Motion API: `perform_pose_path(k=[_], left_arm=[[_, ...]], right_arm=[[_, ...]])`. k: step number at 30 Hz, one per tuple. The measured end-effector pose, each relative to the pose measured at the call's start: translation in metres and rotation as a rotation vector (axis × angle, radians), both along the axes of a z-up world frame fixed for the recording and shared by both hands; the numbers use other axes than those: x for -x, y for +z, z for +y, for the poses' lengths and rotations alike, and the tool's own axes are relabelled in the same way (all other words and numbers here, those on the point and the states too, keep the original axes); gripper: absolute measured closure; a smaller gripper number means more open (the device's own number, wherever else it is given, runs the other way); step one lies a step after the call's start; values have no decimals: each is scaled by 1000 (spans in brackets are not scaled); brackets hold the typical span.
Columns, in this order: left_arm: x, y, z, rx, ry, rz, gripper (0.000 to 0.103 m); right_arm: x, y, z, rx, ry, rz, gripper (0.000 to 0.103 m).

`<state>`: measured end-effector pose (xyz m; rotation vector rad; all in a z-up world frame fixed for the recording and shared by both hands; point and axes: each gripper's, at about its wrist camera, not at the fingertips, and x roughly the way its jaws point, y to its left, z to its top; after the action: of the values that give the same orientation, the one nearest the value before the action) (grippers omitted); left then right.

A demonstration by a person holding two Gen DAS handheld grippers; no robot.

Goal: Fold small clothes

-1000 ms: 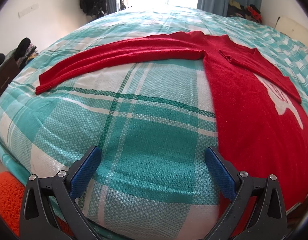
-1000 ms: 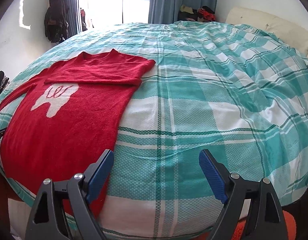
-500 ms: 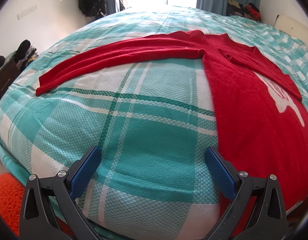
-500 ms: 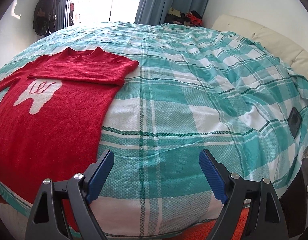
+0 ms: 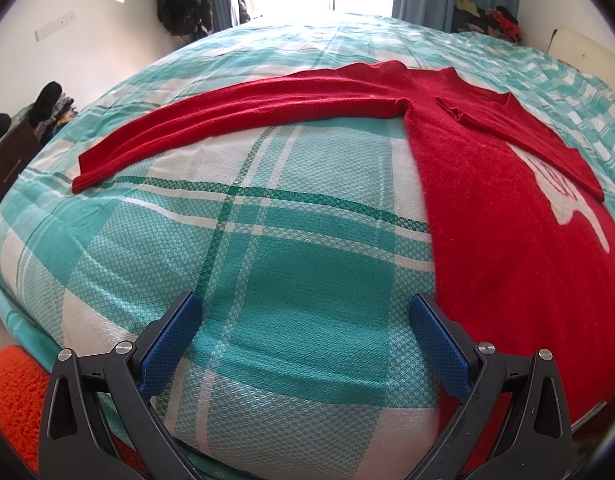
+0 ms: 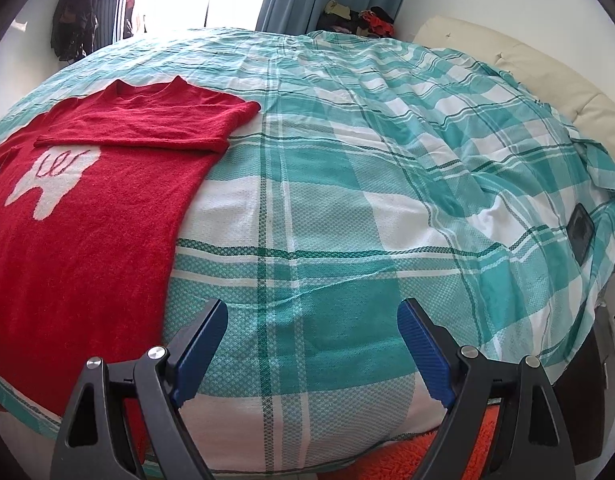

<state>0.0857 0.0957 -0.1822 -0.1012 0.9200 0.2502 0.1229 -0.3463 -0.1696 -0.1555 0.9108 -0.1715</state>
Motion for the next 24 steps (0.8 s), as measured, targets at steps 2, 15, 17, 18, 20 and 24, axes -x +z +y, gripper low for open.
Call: perform_pose_path(k=[2, 15, 17, 18, 20, 24], left_arm=[[0, 0, 0, 0, 0, 0, 0], [0, 0, 0, -1, 0, 0, 0], [0, 0, 0, -1, 0, 0, 0], [0, 0, 0, -1, 0, 0, 0], [0, 0, 0, -1, -1, 0, 0], [0, 0, 0, -1, -1, 0, 0]], right_arm=[[0, -1, 0, 4, -3, 6, 17], [-2, -6, 1, 16, -3, 25, 17], [-3, -6, 1, 17, -3, 27, 17], [-3, -7, 1, 17, -4, 28, 17], [-3, -7, 1, 18, -4, 30, 17], [-3, -7, 1, 19, -5, 31, 17]])
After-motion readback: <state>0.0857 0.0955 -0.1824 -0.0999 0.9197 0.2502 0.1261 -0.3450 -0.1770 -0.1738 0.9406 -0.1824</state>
